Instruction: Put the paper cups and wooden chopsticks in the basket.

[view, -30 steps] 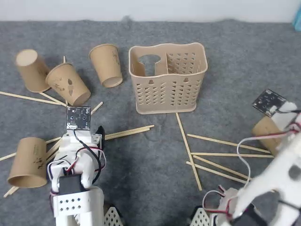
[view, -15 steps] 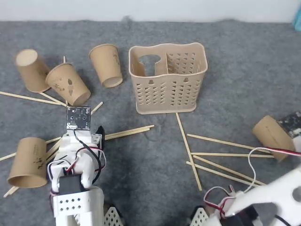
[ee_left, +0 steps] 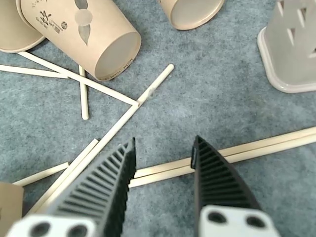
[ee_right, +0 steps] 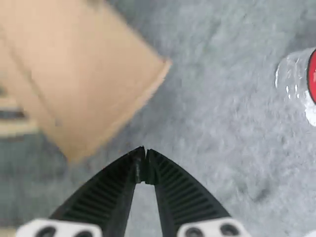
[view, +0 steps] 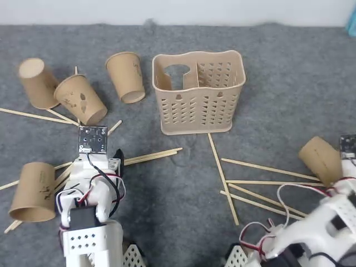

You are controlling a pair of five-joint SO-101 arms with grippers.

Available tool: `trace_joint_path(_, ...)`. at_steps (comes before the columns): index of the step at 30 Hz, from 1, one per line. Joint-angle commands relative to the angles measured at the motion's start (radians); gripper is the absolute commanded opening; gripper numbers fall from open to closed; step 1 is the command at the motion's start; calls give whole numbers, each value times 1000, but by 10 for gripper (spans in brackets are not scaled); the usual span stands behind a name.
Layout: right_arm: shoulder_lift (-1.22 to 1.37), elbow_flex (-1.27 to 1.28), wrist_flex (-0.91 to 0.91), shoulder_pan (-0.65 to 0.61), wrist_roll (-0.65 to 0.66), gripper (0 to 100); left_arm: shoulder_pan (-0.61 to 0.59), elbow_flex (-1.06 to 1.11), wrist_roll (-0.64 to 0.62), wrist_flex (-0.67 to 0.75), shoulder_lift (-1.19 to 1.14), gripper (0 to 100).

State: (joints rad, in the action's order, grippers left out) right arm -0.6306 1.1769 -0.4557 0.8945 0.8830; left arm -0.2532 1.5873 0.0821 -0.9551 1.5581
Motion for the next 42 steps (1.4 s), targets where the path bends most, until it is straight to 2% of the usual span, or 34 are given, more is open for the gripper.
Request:
trace_joint_path(1, -21, 58, 208, -85, -169, 8, 0, -4, 14, 25, 12, 174)
trace_joint_path(5, -21, 123, 354, -168, -330, 8, 0, -4, 14, 25, 12, 174)
trace_joint_path(9, -21, 129, 387, -277, -413, 8, 0, -4, 14, 25, 12, 174)
trace_joint_path(17, -12, 101, 553, -484, -423, 8, -21, -4, 14, 23, 12, 174)
trace_joint_path(22, 216, -132, 553, -518, -434, 8, -28, -4, 14, 25, 12, 174)
trace_joint_path(25, 444, -376, 437, -503, -508, 8, -26, -4, 14, 25, 12, 174)
trace_joint_path(30, 670, -775, 77, -469, -594, 8, -25, -4, 14, 26, 12, 174)
trace_joint_path(37, 700, -1099, -309, -484, -598, 23, -25, -4, 14, 28, 12, 175)
trace_joint_path(42, 651, -1297, -550, -486, -600, 158, -25, 5, 14, 46, 12, 175)
